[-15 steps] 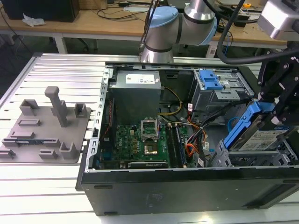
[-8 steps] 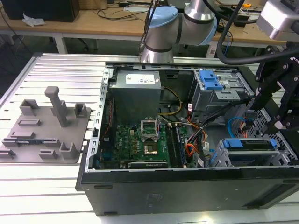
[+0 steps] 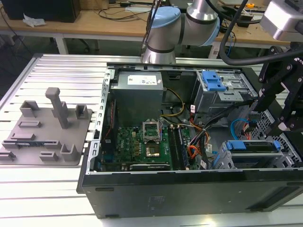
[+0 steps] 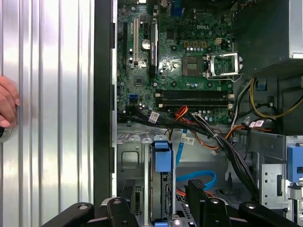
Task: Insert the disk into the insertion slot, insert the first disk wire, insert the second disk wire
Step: 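Insert the first disk wire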
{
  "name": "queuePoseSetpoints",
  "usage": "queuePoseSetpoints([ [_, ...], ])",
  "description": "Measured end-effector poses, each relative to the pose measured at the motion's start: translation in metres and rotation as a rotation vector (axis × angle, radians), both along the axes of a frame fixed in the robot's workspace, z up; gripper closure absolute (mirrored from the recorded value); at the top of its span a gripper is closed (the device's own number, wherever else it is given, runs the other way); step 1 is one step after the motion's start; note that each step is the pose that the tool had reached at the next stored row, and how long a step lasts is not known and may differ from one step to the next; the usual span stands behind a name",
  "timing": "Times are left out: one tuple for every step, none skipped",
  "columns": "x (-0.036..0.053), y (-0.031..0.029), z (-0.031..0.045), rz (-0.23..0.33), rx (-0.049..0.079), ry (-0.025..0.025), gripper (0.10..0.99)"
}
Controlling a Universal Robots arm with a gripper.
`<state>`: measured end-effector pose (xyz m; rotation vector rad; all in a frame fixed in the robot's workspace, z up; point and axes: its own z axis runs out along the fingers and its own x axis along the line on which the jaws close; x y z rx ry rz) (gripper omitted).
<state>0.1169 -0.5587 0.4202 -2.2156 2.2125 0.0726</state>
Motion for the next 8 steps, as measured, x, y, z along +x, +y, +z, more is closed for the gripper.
queuePoseSetpoints([
  [0.0, 0.0, 0.0, 0.0, 0.0, 0.0, 0.525],
  [0.0, 0.0, 0.0, 0.0, 0.0, 0.0, 0.525],
  [0.0, 0.0, 0.0001, 0.0, 0.0, 0.0, 0.525],
  [0.0, 0.0, 0.0001, 0.0, 0.0, 0.0, 0.525],
  [0.0, 0.0, 0.0001, 0.0, 0.0, 0.0, 0.525],
  [0.0, 0.0, 0.0002, 0.0, 0.0, 0.0, 0.525],
  [0.0, 0.0, 0.0002, 0.0, 0.0, 0.0, 0.525],
  [0.0, 0.0, 0.0002, 0.0, 0.0, 0.0, 0.525],
])
